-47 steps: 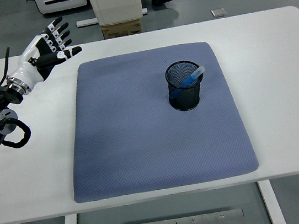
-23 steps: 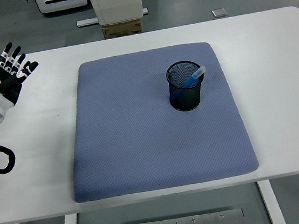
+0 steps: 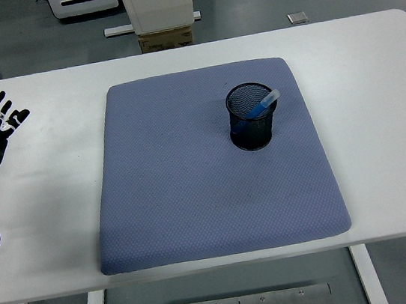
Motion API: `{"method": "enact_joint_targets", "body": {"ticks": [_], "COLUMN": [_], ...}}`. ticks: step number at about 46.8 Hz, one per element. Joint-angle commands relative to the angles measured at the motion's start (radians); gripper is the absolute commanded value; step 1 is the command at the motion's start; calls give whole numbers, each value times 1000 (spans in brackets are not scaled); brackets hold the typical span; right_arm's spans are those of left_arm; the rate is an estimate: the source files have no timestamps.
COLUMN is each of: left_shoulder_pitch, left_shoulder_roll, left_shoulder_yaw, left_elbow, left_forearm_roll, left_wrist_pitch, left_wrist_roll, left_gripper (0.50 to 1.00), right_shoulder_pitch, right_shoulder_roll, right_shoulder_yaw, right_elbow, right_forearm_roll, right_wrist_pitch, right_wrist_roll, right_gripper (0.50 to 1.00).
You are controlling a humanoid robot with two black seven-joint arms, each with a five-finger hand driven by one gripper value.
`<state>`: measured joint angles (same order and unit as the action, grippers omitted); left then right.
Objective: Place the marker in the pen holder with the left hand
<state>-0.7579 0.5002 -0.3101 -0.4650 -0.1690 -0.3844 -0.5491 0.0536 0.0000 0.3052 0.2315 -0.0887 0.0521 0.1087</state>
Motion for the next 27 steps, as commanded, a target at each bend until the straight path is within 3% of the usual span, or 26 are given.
{"method": "enact_joint_targets", "body": {"ticks": [1, 27], "left_shoulder_pitch": [0, 17], "left_shoulder_roll": [3, 23], "left_shoulder_yaw": [-4, -6], "left_elbow": [0, 0], "left_forearm_roll": [0, 6], "left_wrist_pitch": [2, 2], "left_wrist_roll": [0, 0], "left_gripper": [1000, 1000], "right_shoulder_pitch": [3, 71], "right_shoulder_roll": [0, 0], "right_shoulder_yaw": [-1, 0], "right_elbow": [2, 6], "right_forearm_roll": [-6, -3], "right_wrist_pitch": [0, 9], "right_wrist_roll": [-4, -27], "right_gripper": [1000, 1000]}}
